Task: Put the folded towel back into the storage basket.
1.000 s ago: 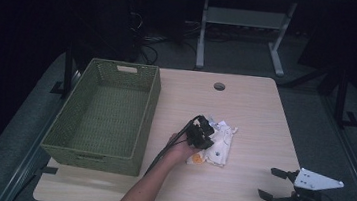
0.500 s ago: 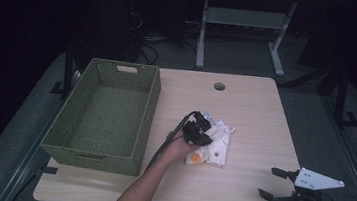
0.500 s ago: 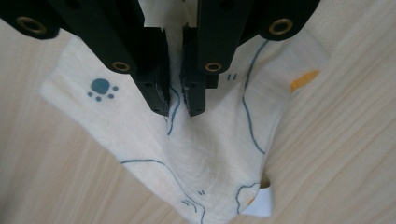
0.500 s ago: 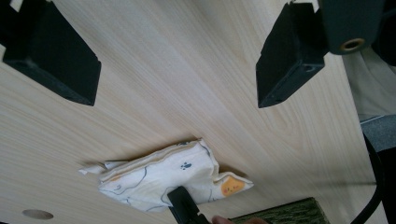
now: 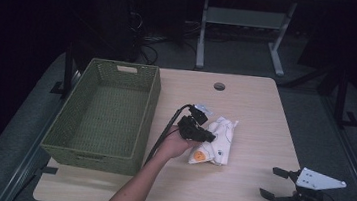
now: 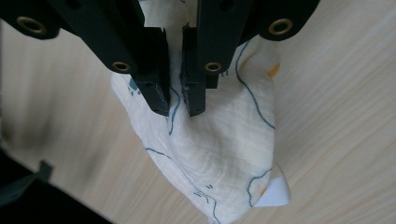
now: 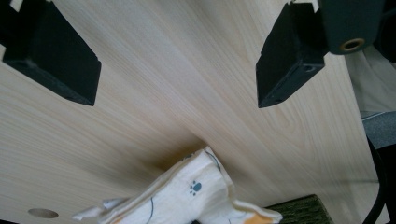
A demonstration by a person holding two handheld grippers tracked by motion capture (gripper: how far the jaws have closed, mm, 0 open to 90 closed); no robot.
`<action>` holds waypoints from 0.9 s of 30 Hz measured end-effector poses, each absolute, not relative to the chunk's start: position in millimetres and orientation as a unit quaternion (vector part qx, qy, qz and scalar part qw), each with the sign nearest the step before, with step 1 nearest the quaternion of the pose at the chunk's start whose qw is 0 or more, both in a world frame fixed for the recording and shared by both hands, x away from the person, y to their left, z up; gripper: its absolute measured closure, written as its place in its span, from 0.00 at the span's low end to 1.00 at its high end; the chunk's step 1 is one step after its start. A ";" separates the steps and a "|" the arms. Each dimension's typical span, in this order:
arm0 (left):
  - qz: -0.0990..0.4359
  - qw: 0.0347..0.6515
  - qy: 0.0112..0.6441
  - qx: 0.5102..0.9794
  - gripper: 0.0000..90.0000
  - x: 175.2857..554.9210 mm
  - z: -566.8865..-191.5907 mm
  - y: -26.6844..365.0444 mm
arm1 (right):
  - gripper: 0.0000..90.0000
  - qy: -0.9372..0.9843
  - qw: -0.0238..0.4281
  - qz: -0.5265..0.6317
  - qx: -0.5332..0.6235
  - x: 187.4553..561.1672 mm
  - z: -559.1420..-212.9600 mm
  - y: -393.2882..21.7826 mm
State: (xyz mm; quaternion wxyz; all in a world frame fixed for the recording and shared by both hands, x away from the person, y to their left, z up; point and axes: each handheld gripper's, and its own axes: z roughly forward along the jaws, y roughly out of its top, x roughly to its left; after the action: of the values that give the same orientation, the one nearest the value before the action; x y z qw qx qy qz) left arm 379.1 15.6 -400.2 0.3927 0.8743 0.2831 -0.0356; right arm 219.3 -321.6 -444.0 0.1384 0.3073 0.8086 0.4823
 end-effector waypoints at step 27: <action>-0.171 0.469 0.309 0.810 0.92 372.6 -371.2 53.8 | 0.15 0.804 0.144 0.482 0.319 221.6 -446.3 -323.1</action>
State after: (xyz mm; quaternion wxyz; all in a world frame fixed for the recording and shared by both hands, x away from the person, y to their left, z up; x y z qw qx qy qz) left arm 372.6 53.8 -371.2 0.4687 0.8097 0.3089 -0.1713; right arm 221.6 -323.1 -446.3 0.1435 0.3185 0.8036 0.4818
